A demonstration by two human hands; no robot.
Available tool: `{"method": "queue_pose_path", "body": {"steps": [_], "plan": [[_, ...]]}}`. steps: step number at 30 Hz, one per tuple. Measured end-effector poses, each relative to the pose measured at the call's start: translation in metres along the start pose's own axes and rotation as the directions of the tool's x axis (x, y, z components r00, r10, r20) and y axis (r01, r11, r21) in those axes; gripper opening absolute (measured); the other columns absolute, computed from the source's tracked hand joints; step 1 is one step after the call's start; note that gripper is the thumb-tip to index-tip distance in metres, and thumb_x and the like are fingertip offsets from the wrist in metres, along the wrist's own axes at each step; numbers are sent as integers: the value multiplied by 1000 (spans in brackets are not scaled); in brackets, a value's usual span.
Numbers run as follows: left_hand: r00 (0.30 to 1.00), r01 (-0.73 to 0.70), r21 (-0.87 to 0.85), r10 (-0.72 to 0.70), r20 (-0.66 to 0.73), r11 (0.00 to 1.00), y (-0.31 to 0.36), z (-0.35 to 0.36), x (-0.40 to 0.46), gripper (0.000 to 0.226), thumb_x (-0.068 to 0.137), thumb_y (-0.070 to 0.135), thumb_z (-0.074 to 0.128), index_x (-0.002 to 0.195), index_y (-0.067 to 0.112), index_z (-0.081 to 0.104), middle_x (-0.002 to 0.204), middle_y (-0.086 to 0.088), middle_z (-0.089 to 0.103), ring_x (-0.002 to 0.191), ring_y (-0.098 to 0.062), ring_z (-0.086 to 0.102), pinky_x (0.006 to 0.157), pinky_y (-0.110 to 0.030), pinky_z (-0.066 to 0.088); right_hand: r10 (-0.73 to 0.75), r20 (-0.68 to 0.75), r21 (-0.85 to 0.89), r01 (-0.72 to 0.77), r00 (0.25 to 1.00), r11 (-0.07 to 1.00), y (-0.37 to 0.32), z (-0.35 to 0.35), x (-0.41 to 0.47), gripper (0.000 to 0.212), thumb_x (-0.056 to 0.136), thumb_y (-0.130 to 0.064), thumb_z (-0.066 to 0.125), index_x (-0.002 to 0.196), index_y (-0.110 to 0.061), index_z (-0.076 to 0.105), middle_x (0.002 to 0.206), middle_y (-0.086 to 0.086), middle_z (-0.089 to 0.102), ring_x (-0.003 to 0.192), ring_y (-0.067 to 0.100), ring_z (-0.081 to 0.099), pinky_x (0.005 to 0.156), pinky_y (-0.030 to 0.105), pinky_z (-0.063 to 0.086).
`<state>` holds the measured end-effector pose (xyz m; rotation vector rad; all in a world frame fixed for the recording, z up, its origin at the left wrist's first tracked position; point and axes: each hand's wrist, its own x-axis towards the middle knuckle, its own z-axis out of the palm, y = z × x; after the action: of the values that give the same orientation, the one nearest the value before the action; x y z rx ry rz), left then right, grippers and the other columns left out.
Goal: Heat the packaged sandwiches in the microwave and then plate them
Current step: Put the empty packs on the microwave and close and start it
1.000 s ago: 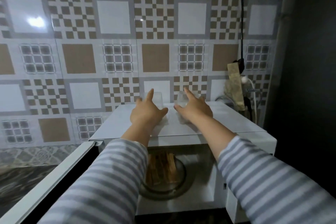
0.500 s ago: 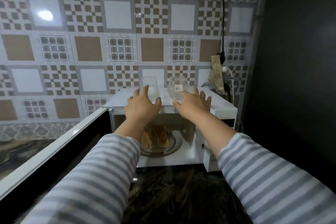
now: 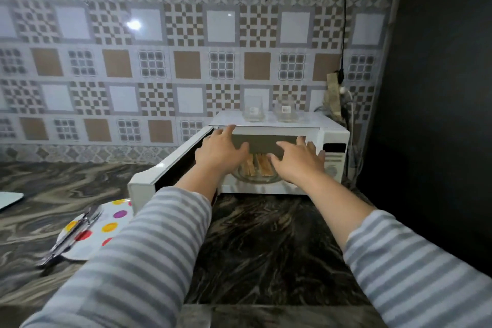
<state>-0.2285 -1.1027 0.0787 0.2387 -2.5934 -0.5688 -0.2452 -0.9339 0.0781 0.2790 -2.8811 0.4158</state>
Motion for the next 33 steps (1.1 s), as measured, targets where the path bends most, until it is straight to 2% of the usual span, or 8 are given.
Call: {"method": "queue_pose_path", "body": {"steps": [3, 8, 13, 17, 21, 25, 30, 33], "plan": [[998, -54, -13, 54, 28, 998, -13, -31, -10, 63, 92, 50, 47, 148, 26, 29, 149, -7, 38, 131, -31, 42, 104, -47, 41, -26, -25, 7, 27, 999, 1000, -31, -9, -26, 57, 95, -59, 35, 146, -33, 34, 160, 10, 13, 145, 35, 10, 116, 57, 9], [981, -147, -55, 153, 119, 988, -59, -79, -19, 47, 97, 44, 45, 140, 23, 46, 149, -5, 40, 134, -27, 40, 106, -37, 32, -57, -31, 52, 58, 998, 997, -93, -4, -59, 60, 95, -59, 34, 148, -32, 30, 161, 6, 8, 147, 32, 4, 116, 58, 11], [965, -155, -105, 174, 196, 982, -119, -101, -26, 42, 99, 45, 42, 135, 26, 53, 142, -2, 50, 126, -23, 48, 99, -33, 36, -85, -51, 37, 87, 995, 996, -161, 18, -98, 66, 97, -57, 30, 151, -20, 26, 162, 4, 8, 149, 24, 3, 117, 55, 5], [932, -163, -212, 221, 287, 964, -152, -91, -37, 39, 100, 44, 38, 135, 29, 52, 139, -1, 53, 123, -22, 50, 90, -29, 38, -64, -35, 29, 65, 997, 997, -202, 41, -123, 66, 98, -56, 28, 153, -21, 18, 162, 6, 3, 149, 25, -1, 117, 55, 0], [919, -190, -282, 272, 286, 940, -160, -85, -44, 44, 102, 44, 30, 139, 27, 48, 142, 0, 51, 122, -25, 52, 94, -31, 38, -44, -40, -12, 44, 998, 999, -211, 59, -136, 66, 99, -54, 29, 154, -23, 10, 162, 8, 0, 149, 27, -5, 117, 55, -5], [924, -226, -296, 300, 235, 928, -153, -79, -48, 47, 104, 40, 26, 141, 19, 46, 145, -5, 47, 133, -23, 42, 102, -29, 30, -36, -83, -53, 32, 996, 998, -207, 64, -141, 65, 99, -55, 24, 154, -26, 6, 162, 8, 1, 148, 28, -7, 117, 55, -6], [923, -227, -360, 317, 216, 905, -131, -58, -47, 49, 103, 44, 25, 133, 15, 51, 136, -9, 53, 124, -26, 48, 93, -31, 33, 14, -130, -64, -23, 991, 998, -185, 60, -141, 61, 99, -56, 19, 153, -27, 12, 162, 8, 5, 149, 28, -4, 117, 54, -6], [908, -254, -352, 347, 233, 901, -108, -41, -44, 56, 101, 52, 21, 137, 19, 49, 144, -8, 47, 133, -25, 41, 106, -37, 32, 85, -165, -69, -97, 983, 993, -157, 55, -138, 63, 98, -57, 18, 153, -26, 14, 162, 7, 8, 149, 28, -2, 117, 54, -3]]}}
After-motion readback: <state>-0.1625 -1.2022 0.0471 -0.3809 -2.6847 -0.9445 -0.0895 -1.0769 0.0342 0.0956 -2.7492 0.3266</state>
